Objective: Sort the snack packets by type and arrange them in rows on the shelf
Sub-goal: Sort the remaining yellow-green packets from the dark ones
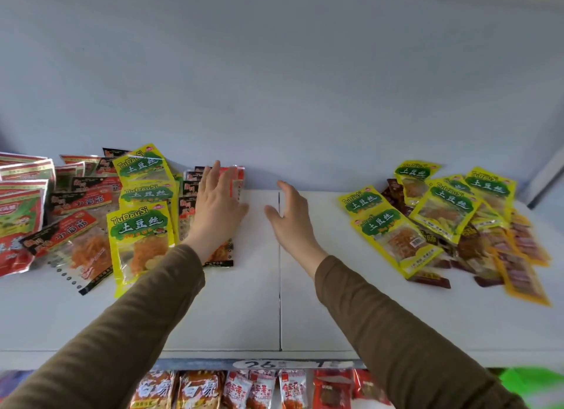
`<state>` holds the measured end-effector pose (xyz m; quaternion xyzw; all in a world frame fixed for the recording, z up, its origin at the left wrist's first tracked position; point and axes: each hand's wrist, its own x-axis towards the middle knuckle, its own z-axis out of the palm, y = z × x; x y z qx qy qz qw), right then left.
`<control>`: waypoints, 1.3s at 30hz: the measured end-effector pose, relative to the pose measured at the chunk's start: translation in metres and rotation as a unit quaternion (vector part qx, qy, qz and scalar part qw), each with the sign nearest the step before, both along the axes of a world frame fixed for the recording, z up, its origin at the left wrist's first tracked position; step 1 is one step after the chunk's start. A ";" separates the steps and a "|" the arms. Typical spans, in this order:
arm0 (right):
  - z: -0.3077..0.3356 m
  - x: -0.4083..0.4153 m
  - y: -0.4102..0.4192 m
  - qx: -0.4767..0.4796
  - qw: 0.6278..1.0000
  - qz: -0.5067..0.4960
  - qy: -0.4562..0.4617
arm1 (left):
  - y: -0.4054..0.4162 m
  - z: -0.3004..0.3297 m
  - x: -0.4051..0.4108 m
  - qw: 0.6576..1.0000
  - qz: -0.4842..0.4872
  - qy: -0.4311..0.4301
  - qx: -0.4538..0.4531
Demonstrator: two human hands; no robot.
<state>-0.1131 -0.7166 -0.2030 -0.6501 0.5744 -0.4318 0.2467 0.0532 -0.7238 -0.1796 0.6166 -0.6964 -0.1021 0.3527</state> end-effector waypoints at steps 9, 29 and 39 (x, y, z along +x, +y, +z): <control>0.018 -0.100 0.028 -0.055 0.985 -0.086 0.138 | 0.010 -0.010 -0.092 0.993 -0.113 0.004 0.039; 0.013 -0.298 0.004 0.082 0.951 0.036 0.294 | 0.008 -0.057 -0.290 0.981 -0.037 0.010 0.192; 0.000 -0.287 -0.024 0.070 0.982 0.044 0.171 | -0.004 -0.062 -0.304 0.980 0.015 0.154 0.129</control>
